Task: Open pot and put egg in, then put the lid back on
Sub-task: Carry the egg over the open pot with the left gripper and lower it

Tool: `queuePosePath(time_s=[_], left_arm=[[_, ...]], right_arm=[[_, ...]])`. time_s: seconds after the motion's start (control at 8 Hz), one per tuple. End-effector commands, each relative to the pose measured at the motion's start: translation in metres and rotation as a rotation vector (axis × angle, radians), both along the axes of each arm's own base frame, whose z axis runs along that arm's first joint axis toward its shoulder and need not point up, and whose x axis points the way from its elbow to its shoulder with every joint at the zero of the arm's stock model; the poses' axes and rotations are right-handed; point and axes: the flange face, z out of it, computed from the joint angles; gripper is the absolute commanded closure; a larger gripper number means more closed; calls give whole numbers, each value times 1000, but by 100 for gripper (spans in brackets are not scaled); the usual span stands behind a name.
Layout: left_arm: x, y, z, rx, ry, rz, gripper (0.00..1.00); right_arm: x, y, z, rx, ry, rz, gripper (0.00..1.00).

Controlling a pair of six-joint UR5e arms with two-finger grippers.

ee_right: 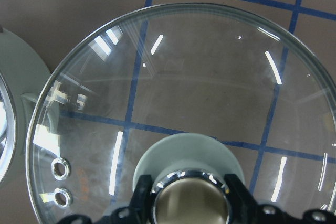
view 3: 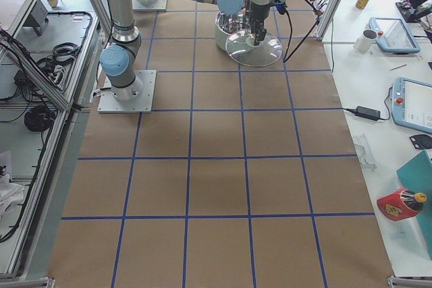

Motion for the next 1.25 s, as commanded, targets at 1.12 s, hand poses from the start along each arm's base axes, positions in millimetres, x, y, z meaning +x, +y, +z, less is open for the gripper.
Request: queuePosePath(time_s=[1.12], left_arm=[[-18,27,-78,84,-35,-1,100]], right_arm=[[1,0,0,3,-15,7,100]])
